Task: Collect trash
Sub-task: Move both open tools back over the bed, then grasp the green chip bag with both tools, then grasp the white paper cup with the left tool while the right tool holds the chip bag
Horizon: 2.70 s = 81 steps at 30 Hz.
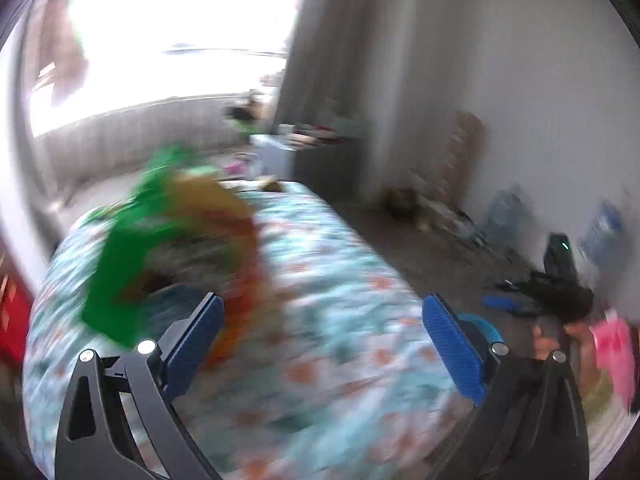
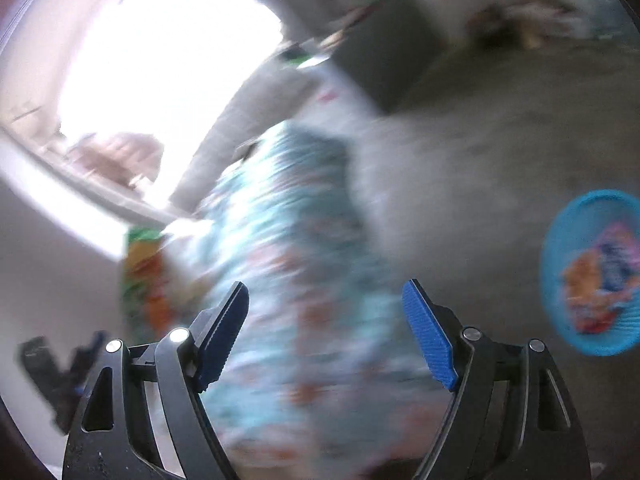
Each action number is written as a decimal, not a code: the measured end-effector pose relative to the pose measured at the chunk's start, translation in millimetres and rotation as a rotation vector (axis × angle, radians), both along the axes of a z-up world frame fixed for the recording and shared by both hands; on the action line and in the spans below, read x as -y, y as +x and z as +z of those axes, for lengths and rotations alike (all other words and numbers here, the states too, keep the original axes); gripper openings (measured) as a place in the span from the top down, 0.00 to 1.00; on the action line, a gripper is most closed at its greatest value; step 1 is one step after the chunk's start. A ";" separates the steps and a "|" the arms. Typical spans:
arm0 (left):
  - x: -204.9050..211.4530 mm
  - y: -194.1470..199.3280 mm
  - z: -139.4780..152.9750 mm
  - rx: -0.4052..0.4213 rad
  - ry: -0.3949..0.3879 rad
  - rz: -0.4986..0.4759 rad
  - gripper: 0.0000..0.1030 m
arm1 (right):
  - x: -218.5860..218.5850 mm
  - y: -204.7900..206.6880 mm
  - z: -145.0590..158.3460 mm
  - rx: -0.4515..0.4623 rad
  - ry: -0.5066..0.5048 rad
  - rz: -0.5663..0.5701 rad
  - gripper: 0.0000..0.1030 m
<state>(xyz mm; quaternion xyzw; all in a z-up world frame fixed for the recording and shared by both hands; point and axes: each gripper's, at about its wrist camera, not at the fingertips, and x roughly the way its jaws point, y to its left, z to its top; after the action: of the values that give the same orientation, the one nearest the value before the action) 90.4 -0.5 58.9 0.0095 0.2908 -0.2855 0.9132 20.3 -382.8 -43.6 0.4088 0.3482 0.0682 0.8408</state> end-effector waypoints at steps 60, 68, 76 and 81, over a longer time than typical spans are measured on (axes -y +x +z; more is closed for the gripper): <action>-16.9 16.7 -53.6 -0.288 -0.109 -0.109 0.58 | -145.4 52.7 12.5 -0.118 0.283 0.166 0.45; 2.4 14.9 -80.2 -0.285 -0.029 -0.121 0.58 | -130.6 42.8 -18.5 -0.167 0.318 0.126 0.44; 31.6 18.5 -113.6 -0.335 0.059 -0.162 0.58 | -128.0 36.8 -19.2 -0.152 0.274 0.174 0.45; 36.3 22.4 -121.4 -0.347 0.085 -0.167 0.58 | -136.5 41.7 -18.3 -0.160 0.223 0.207 0.65</action>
<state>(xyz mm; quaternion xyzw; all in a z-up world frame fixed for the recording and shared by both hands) 112.8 -36.8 -62.4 0.0230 0.4538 -0.3449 0.8213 62.0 -246.3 -62.0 0.4655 0.4444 0.1599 0.7485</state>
